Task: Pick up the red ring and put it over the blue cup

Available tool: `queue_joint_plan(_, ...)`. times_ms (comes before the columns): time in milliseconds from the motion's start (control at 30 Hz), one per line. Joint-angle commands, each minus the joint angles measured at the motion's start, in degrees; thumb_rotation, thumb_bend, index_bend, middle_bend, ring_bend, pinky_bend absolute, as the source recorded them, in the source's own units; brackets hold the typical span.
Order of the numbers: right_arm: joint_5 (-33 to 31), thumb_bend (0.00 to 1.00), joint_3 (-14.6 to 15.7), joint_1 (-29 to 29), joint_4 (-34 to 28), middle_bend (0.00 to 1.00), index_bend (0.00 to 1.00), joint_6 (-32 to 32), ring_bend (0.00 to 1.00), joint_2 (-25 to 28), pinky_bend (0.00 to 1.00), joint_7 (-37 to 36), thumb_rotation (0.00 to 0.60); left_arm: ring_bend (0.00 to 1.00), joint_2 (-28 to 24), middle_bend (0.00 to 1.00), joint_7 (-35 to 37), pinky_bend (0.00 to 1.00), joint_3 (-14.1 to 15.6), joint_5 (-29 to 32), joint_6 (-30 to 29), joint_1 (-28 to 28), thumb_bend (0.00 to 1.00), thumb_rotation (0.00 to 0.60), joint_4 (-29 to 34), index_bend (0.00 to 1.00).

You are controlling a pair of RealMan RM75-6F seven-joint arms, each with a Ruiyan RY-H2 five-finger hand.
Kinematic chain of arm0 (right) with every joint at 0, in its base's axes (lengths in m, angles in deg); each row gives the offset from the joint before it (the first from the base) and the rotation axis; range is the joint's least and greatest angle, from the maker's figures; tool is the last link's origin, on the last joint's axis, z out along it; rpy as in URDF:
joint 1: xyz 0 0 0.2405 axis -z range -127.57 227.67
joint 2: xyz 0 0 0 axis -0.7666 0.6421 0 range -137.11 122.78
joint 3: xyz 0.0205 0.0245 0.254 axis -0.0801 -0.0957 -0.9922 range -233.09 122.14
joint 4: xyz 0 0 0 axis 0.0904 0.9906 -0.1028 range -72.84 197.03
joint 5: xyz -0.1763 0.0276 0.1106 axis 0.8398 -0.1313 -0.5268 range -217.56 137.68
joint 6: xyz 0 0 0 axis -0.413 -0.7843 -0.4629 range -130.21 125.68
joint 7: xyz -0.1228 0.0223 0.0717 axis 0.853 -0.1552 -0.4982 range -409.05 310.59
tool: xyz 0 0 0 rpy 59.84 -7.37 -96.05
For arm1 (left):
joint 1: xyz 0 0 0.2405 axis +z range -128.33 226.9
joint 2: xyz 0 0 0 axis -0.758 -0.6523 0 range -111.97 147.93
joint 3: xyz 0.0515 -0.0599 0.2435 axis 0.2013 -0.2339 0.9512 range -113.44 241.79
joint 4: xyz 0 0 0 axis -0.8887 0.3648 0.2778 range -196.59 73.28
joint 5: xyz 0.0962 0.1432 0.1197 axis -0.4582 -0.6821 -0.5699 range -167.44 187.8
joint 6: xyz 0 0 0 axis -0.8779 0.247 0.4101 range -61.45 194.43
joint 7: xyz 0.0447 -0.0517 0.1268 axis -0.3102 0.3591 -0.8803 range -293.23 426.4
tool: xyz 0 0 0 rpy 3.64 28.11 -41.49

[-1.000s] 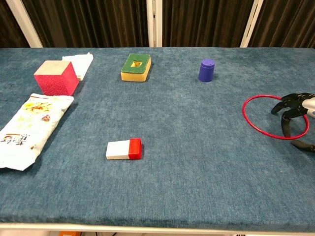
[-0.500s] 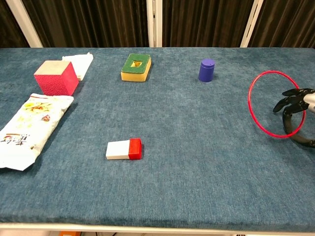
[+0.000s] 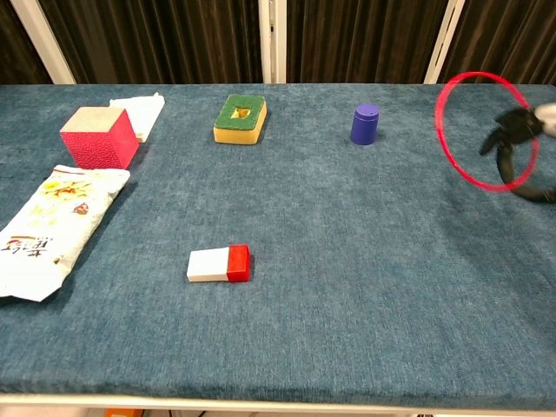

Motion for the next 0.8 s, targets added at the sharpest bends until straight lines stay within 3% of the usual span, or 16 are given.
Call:
queue_joint_plan(33, -4.5, 0.33, -3.4, -5.0, -1.4, 0.23, 0.65, 6.6, 0.00, 2.3, 0.00, 0.5, 0.600, 0.01, -0.1, 0.11, -0.3, 0.00, 0.1, 0.0, -0.1, 0.1, 0.13, 0.600, 0.3, 0.15)
queue_joint_plan(300, -14.1, 0.33, -7.7, -14.8, 2.9, 0.23, 0.66, 18.8, 0.00, 0.5, 0.00, 3.7, 0.600, 0.01, -0.6, 0.11, -1.4, 0.00, 0.1, 0.0, -0.5, 0.4, 0.13, 0.600, 1.6, 0.15)
queue_joint_plan(600, -24.3, 0.33, -7.3, -22.5, 10.4, 0.22, 0.65, 24.5, 0.00, -5.5, 0.00, 10.2, 0.600, 0.01, -0.6, 0.11, -1.8, 0.00, 0.2, 0.1, -0.6, 0.7, 0.13, 0.600, 2.1, 0.15)
queue_joint_plan(700, -27.1, 0.26, -6.5, -24.0, 11.9, 0.19, 0.59, 24.5, 0.00, -6.9, 0.00, 12.2, 0.600, 0.01, -0.6, 0.11, -1.7, 0.00, 0.2, 0.1, -0.7, 0.8, 0.13, 0.600, 2.1, 0.15)
queue_joint_plan(800, -30.0, 0.09, -5.7, -25.0, 12.4, 0.15, 0.47, 23.9, 0.00, -7.9, 0.00, 14.2, 0.600, 0.01, -0.6, 0.11, -1.5, 0.00, 0.2, 0.1, -0.8, 0.9, 0.13, 0.600, 2.0, 0.15)
